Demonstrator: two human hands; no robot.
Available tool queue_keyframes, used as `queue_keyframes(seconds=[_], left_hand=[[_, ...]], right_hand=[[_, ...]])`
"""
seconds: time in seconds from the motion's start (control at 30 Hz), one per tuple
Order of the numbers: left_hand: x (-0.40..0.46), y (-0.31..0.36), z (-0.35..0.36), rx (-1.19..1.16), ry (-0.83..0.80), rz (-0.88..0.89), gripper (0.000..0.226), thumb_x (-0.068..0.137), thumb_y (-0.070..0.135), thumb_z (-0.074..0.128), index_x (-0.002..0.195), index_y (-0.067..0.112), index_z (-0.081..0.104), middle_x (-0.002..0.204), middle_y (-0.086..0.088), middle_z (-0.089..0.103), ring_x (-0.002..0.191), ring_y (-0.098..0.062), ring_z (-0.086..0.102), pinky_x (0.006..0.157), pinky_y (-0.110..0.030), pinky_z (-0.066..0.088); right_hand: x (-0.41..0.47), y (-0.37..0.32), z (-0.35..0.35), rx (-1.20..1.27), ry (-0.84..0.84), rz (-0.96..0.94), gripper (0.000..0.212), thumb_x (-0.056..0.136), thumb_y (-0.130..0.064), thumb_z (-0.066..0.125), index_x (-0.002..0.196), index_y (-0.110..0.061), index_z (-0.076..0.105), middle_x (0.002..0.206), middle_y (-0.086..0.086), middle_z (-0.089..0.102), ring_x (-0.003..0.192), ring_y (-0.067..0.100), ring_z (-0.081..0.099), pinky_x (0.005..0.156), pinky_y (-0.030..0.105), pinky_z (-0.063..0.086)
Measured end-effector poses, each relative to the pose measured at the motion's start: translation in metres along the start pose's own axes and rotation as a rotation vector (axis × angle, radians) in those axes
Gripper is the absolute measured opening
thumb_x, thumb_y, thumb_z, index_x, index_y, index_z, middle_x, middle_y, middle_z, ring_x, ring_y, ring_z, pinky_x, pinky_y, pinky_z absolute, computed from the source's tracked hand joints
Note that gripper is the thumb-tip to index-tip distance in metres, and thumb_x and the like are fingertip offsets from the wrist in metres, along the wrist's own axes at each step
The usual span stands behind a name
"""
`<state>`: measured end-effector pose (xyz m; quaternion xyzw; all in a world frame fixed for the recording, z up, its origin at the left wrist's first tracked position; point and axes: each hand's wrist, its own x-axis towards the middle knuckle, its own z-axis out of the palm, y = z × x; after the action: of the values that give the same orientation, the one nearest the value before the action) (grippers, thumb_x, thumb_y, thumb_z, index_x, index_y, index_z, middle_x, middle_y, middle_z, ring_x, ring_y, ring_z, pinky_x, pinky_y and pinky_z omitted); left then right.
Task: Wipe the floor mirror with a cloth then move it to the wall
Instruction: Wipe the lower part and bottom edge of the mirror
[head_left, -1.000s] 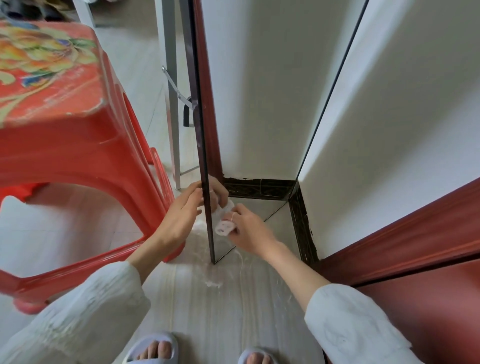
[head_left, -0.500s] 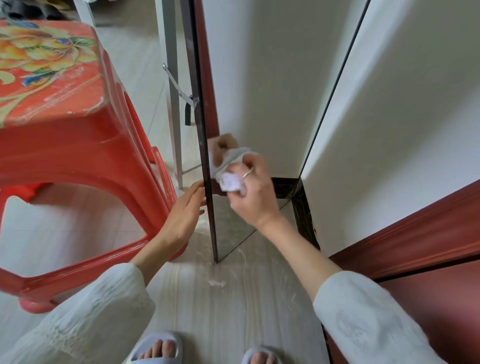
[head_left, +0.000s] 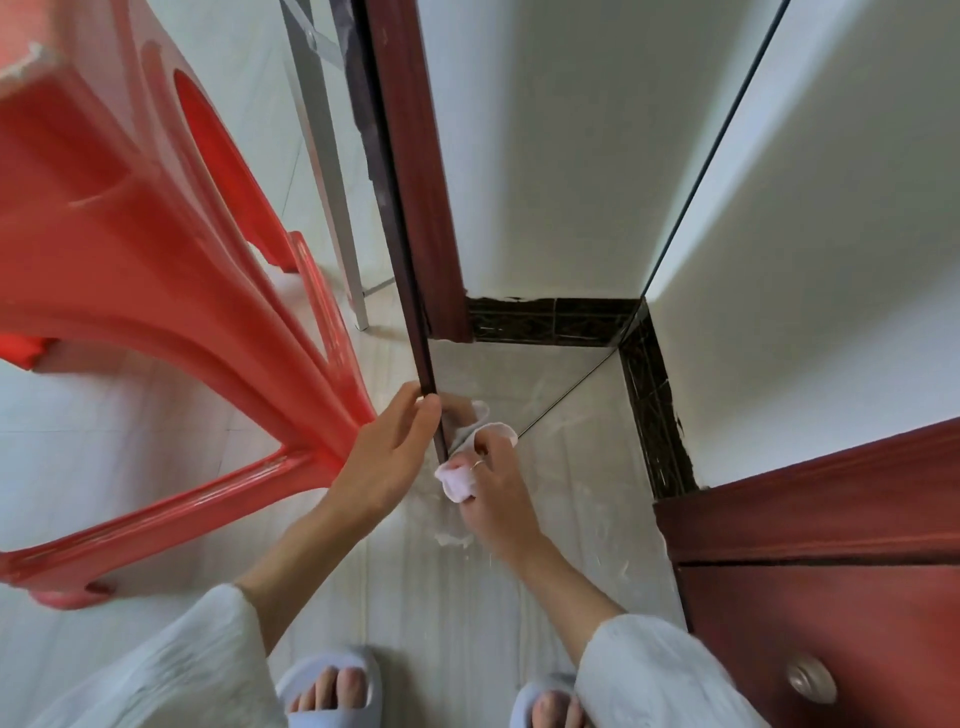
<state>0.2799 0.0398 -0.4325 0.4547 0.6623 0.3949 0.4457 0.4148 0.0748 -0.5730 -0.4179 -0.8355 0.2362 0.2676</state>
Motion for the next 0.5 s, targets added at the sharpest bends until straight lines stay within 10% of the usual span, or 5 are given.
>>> queue_keyframes(seconds=[0.23,0.5], left_hand=[[0.011,-0.017,0.006,0.055,-0.014,-0.024,0.042,0.086,0.060,0.036,0.091,0.022,0.053,0.087,-0.001,0.065,0.086,-0.031,0.059,0.088,-0.048,0.049],[0.011,-0.019,0.009,-0.005,-0.052,-0.047,0.033,0.083,0.050,0.039,0.111,0.037,0.050,0.105,0.019,0.060,0.110,-0.007,0.056,0.100,-0.039,0.046]], right_hand=[[-0.008,0.020,0.007,-0.008,-0.286,0.294,0.022,0.079,-0.001,0.052,0.098,0.001,0.063,0.113,0.014,0.053,0.105,0.030,0.053,0.083,0.028,0.044],[0.025,0.014,-0.010,0.042,0.137,0.432,0.023,0.079,0.005,0.058,0.101,0.000,0.055,0.106,0.010,0.048,0.087,0.017,0.049,0.071,0.018,0.041]])
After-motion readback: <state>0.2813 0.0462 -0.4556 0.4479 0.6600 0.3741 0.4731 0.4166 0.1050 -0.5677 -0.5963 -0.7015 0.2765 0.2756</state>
